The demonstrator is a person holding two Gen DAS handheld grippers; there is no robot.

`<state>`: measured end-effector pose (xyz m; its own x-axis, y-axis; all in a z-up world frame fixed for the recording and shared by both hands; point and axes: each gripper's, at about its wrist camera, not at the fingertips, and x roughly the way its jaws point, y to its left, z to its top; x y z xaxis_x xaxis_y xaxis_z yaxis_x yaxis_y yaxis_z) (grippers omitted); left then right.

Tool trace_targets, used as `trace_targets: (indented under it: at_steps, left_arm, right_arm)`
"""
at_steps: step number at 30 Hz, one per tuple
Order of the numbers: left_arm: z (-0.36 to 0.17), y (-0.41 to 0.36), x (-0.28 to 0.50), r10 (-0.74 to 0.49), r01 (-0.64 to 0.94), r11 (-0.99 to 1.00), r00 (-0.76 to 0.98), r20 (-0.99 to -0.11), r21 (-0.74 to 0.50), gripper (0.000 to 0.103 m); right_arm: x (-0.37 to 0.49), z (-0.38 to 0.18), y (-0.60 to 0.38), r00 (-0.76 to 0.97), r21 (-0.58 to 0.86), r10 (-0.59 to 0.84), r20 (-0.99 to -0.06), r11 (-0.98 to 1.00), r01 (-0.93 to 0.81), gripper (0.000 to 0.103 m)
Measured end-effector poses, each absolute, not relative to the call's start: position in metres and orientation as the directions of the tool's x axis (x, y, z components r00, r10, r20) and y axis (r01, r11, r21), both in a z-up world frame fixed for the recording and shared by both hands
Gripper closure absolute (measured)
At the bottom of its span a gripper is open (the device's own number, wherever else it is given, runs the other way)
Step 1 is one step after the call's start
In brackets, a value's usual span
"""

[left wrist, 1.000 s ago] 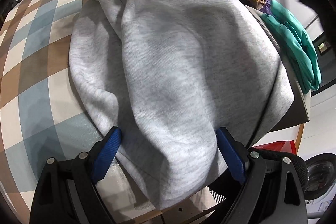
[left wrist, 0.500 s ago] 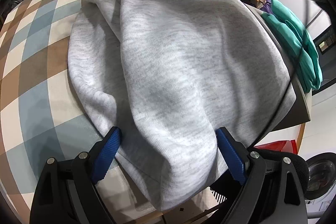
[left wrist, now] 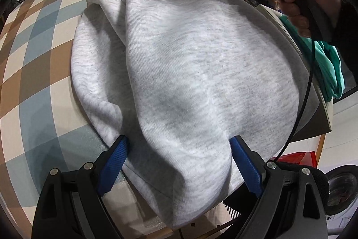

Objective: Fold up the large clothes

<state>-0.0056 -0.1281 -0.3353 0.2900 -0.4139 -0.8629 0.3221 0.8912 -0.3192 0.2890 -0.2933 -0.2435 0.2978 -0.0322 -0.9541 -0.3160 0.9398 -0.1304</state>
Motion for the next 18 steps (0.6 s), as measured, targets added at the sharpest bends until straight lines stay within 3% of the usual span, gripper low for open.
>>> trace_targets:
  at_steps: [2,5,8,13,15,18]
  left_arm:
    - [-0.335,-0.128,-0.005,-0.409,0.324,0.893,0.293,-0.864,-0.313,0.014]
    - [-0.334,-0.128,-0.006,-0.406,0.323,0.895,0.300,-0.863,-0.309,0.014]
    - [-0.333,-0.126,-0.006,-0.415,0.315,0.893,0.296,-0.861,-0.322,0.014]
    - [-0.334,-0.122,-0.007,-0.414,0.307,0.895,0.302,-0.859,-0.324,0.014]
    - [-0.335,-0.123,-0.008,-0.403,0.318,0.897,0.304,-0.863,-0.307,0.014]
    - [-0.334,-0.125,-0.009,-0.388,0.325,0.901,0.313,-0.867,-0.286,0.014]
  right_arm:
    - [0.279,-0.222,-0.294,0.324,-0.117,-0.004,-0.946,0.936,-0.331,0.068]
    - [0.247,-0.182,-0.303,0.302,0.053,0.168,-0.938,0.934,-0.354,0.070]
    - [0.200,-0.165,-0.294,0.272,0.072,0.205,-0.940,0.900,-0.430,0.069]
    - [0.140,-0.224,-0.279,0.098,0.081,0.148,-0.984,0.867,-0.492,0.071]
    - [0.133,-0.246,-0.272,0.153,-0.002,0.090,-0.984,0.855,-0.518,0.071]
    - [0.137,-0.252,-0.265,0.196,0.001,0.108,-0.975,0.877,-0.480,0.069]
